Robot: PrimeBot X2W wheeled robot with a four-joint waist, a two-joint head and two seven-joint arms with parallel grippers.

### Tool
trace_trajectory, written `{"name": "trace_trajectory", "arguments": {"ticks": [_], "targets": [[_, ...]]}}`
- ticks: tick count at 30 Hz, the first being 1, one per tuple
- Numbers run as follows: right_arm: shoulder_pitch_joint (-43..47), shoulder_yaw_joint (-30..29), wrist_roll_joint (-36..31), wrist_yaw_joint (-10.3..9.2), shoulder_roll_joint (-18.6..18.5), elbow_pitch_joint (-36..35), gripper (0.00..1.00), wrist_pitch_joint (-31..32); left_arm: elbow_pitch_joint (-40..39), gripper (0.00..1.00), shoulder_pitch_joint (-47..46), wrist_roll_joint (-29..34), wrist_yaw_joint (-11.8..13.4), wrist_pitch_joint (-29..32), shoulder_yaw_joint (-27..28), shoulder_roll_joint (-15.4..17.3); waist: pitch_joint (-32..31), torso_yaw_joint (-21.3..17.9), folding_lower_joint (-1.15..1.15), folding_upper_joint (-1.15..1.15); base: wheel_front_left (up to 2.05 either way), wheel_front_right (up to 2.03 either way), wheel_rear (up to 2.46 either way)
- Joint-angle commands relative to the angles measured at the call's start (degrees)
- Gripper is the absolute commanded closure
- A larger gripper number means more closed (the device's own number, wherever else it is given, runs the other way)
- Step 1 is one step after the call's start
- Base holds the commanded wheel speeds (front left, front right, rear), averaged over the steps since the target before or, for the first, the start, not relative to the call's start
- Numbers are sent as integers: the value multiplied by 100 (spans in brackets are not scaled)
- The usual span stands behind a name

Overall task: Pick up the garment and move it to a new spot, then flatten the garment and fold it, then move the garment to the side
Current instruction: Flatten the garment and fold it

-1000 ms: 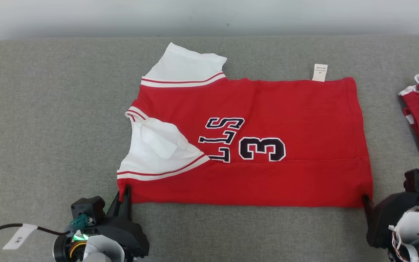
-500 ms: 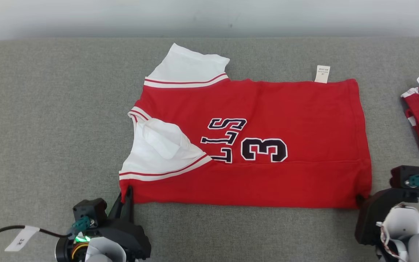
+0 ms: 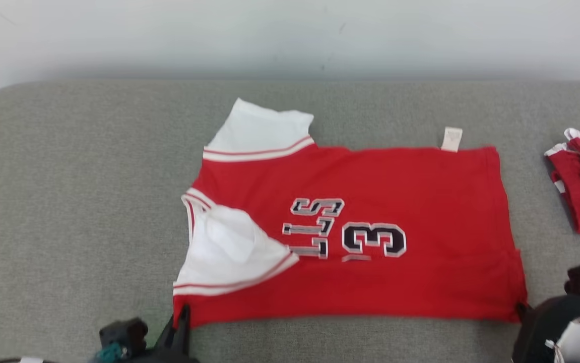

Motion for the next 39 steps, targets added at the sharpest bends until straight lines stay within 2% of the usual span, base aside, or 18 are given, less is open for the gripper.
{"name": "trace_trajectory", "arguments": {"ticks": [1,4,11,14,19,20,21,22,30,35,39], "targets": [[157,-81,53,-15,-10,-88,100,54,-83,100,195,-41,31,39,23,71,-131,57,0,0,0,0,0],[484,-189,167,-15,-7,-475,100,261,-544,100,606,-110,128,170,21,158,-229,82,0,0,0,0,0],[1026,-138,533,-15,2,-840,100,529,-1298,100,1308,-136,376,378,-57,235,-336,120,0,0,0,0,0],[1213,-102,615,-15,1,-871,100,578,-1484,100,1491,-122,506,462,-50,284,-376,138,0,0,0,0,0],[1403,7,745,-15,2,-785,100,510,-1475,100,1640,-137,563,398,-1,351,-433,159,0,0,0,0,0],[1401,40,771,-15,2,-769,68,467,-1426,94,1639,-107,563,405,-13,373,-445,153,0,0,0,0,0],[1394,60,798,-15,1,-739,0,428,-1388,49,1641,-93,542,422,-40,384,-457,144,0,0,0,0,0],[1393,71,811,-15,2,-708,0,402,-1362,0,1640,-121,532,427,-42,371,-467,137,0,0,0,0,0],[1308,-105,611,-15,4,-772,0,281,-1326,0,1626,-97,645,306,127,549,-547,108,0,0,0,0,0],[1088,-122,443,-15,7,-1006,0,130,-1492,0,1294,17,648,292,207,718,-524,83,0,0,0,0,0],[618,7,309,-15,5,-1084,0,-98,-1512,0,699,117,548,375,178,806,-397,6,0,0,0,0,0]]}}
